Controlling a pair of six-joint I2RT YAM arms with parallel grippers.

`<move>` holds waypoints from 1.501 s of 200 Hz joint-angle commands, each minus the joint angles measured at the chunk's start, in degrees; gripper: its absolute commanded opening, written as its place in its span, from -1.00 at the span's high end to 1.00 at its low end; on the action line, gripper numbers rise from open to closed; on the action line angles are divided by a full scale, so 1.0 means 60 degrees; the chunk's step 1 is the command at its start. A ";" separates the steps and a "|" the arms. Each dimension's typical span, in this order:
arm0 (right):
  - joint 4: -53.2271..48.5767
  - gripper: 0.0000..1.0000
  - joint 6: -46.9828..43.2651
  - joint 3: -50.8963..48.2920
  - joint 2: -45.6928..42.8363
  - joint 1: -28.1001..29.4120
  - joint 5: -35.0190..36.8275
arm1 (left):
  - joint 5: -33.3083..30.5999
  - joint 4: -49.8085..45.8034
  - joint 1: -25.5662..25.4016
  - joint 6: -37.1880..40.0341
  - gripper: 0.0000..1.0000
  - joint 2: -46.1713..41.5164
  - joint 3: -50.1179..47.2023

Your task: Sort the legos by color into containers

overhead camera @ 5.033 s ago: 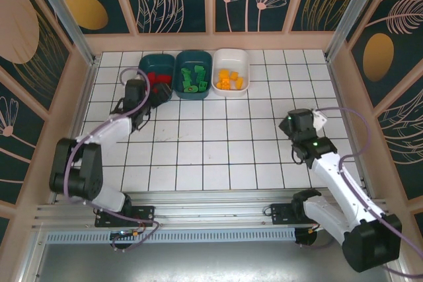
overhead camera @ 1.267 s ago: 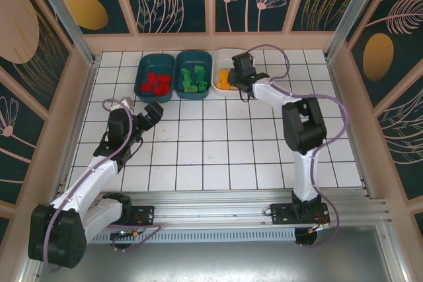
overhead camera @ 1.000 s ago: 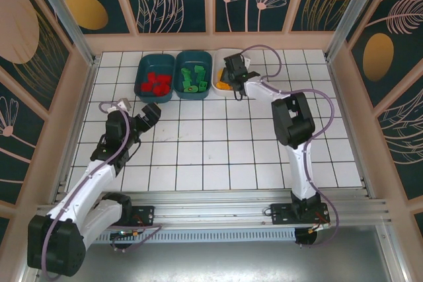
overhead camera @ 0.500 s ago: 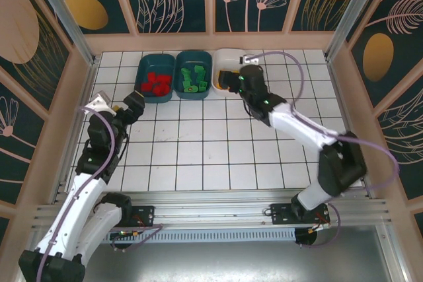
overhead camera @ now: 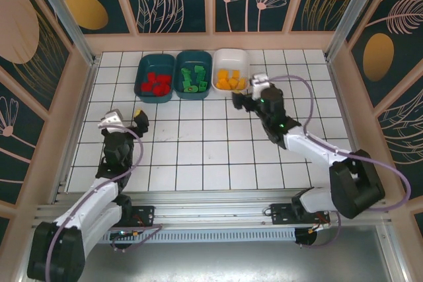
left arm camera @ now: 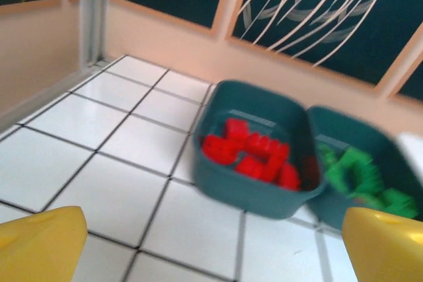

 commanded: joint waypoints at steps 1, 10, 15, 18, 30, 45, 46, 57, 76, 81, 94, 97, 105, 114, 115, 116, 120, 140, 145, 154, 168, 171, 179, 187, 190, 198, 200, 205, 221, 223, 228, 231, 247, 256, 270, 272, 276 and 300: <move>0.2061 -0.98 -0.0827 -0.1221 -0.0808 -0.1171 -0.0432 | -0.0801 0.3309 0.0075 0.2054 -0.97 0.0887 -0.0414; 0.2146 -0.98 -0.0951 -0.1486 -0.0872 -0.1567 -0.0438 | -0.0845 0.3911 0.0181 0.2078 -0.97 0.1562 -0.0502; 0.2330 -0.98 -0.0982 -0.1682 -0.0872 -0.1771 -0.0411 | -0.0802 0.4187 0.0235 0.2140 -0.97 0.1937 -0.0510; 0.2416 -0.98 -0.0987 -0.1752 -0.0873 -0.1833 -0.0427 | -0.0768 0.4382 0.0264 0.2193 -0.97 0.2186 -0.0513; 0.3037 -0.98 -0.0933 -0.2244 -0.0783 -0.2326 -0.0857 | -0.0464 0.5487 0.0399 0.2198 -0.98 0.3241 -0.0610; 0.3415 -0.98 -0.0509 -0.2576 -0.0556 -0.2958 -0.1684 | -0.0136 0.6222 0.0523 0.2508 -0.97 0.4233 -0.0453; 0.3428 -0.98 -0.0480 -0.2591 -0.0546 -0.3001 -0.1756 | -0.0098 0.6157 0.0517 0.2539 -0.97 0.4234 -0.0425; 0.3880 -0.98 -0.0214 -0.2850 -0.0287 -0.3453 -0.2231 | 0.0332 0.5798 0.0662 0.2624 -0.98 0.4283 -0.0221; 0.5069 -0.98 -0.0248 -0.3315 0.0400 -0.3780 -0.2219 | 0.0389 0.7261 0.0969 0.2535 -0.98 0.5061 -0.0584; 0.5474 -0.98 -0.0284 -0.3448 0.0532 -0.3825 -0.2271 | 0.0297 0.7877 0.1064 0.2393 -0.97 0.5442 -0.0724; 0.6290 -0.98 -0.0166 -0.3660 0.1195 -0.3933 -0.2252 | -0.0023 0.9669 0.1305 0.2108 -0.97 0.6756 -0.0804; 0.6569 -0.98 -0.0123 -0.3723 0.1383 -0.3958 -0.2246 | -0.0138 0.9885 0.1310 0.2114 -0.98 0.6874 -0.0774; 0.6688 -0.98 0.0084 -0.3765 0.1439 -0.4155 -0.2280 | -0.0163 0.8552 0.1336 0.1883 -0.97 0.6323 -0.0531; 0.7081 -0.98 0.0370 -0.3937 0.1590 -0.4419 -0.2458 | 0.0052 0.6910 0.1498 0.1743 -0.97 0.6054 0.0049; 0.7224 -0.98 0.0413 -0.3967 0.1669 -0.4442 -0.2444 | 0.0062 0.6846 0.1510 0.1731 -0.98 0.6104 0.0112; 0.7354 -0.97 0.0442 -0.4012 0.1738 -0.4461 -0.2422 | 0.0081 0.6813 0.1523 0.1733 -0.98 0.6166 0.0172; 0.7853 -0.98 0.0594 -0.4139 0.2081 -0.4547 -0.2271 | 0.0102 0.6782 0.1561 0.1735 -0.98 0.6396 0.0416; 0.7775 -0.98 0.0907 -0.3956 0.2312 -0.4741 -0.2101 | 0.0069 0.6269 0.1653 0.1626 -0.98 0.6330 0.0598; 0.8122 -0.98 0.0835 -0.4013 0.2421 -0.4634 -0.1892 | 0.0089 0.6352 0.1661 0.1619 -0.97 0.6340 0.0561; 0.7538 -0.98 0.0822 -0.3889 0.2249 -0.4565 -0.1778 | 0.0115 0.6205 0.1654 0.1621 -0.98 0.6293 0.0584; 0.7595 -0.98 0.0782 -0.3905 0.2272 -0.4519 -0.1713 | 0.0125 0.6216 0.1654 0.1632 -0.98 0.6265 0.0578; 0.7708 -0.98 0.0779 -0.3927 0.2290 -0.4511 -0.1701 | 0.0119 0.6253 0.1654 0.1641 -0.98 0.6278 0.0558; 0.7659 -0.98 0.0779 -0.3914 0.2285 -0.4516 -0.1697 | 0.0109 0.6320 0.1654 0.1644 -0.98 0.6290 0.0548; 0.7770 -0.98 0.0779 -0.3938 0.2292 -0.4508 -0.1690 | 0.0117 0.6266 0.1653 0.1639 -0.98 0.6280 0.0547; 0.7726 -0.98 0.0766 -0.3931 0.2292 -0.4497 -0.1676 | 0.0119 0.6312 0.1653 0.1640 -0.98 0.6285 0.0541; 0.7721 -0.98 0.0766 -0.3937 0.2286 -0.4508 -0.1668 | 0.0116 0.6288 0.1654 0.1646 -0.98 0.6275 0.0543; 0.7737 -0.98 0.0764 -0.3931 0.2293 -0.4502 -0.1668 | 0.0123 0.6284 0.1661 0.1635 -0.98 0.6276 0.0541; 0.7688 -0.98 0.0766 -0.3931 0.2292 -0.4498 -0.1671 | 0.0113 0.6296 0.1662 0.1641 -0.98 0.6287 0.0541; 0.7697 -0.98 0.0766 -0.3939 0.2285 -0.4484 -0.1655 | 0.0105 0.6297 0.1654 0.1643 -0.98 0.6286 0.0541; 0.7713 -0.98 0.0764 -0.3939 0.2285 -0.4481 -0.1653 | 0.0113 0.6297 0.1654 0.1642 -0.98 0.6286 0.0541; 0.7710 -0.98 0.0771 -0.3939 0.2288 -0.4481 -0.1664 | 0.0115 0.6297 0.1654 0.1643 -0.98 0.6286 0.0540; 0.7699 -0.98 0.0765 -0.3939 0.2290 -0.4481 -0.1662 | 0.0116 0.6301 0.1654 0.1644 -0.98 0.6299 0.0541; 0.7717 -0.98 0.0771 -0.3939 0.2290 -0.4483 -0.1653 | 0.0120 0.6303 0.1654 0.1642 -0.98 0.6286 0.0555; 0.7718 -0.98 0.0765 -0.3935 0.2287 -0.4481 -0.1646 | 0.0117 0.6290 0.1654 0.1639 -0.98 0.6286 0.0556; 0.7718 -0.98 0.0764 -0.3927 0.2288 -0.4494 -0.1648 | 0.0117 0.6294 0.1654 0.1646 -0.98 0.6288 0.0549; 0.7718 -0.98 0.0764 -0.3936 0.2279 -0.4495 -0.1652 | 0.0116 0.6297 0.1654 0.1643 -0.98 0.6286 0.0543; 0.7718 -0.98 0.0764 -0.3938 0.2286 -0.4481 -0.1641 | 0.0127 0.6297 0.1654 0.1653 -0.98 0.6286 0.0547; 0.7718 -0.98 0.0760 -0.3938 0.2282 -0.4495 -0.1638 | 0.0120 0.6248 0.1654 0.1657 -0.98 0.6297 0.0582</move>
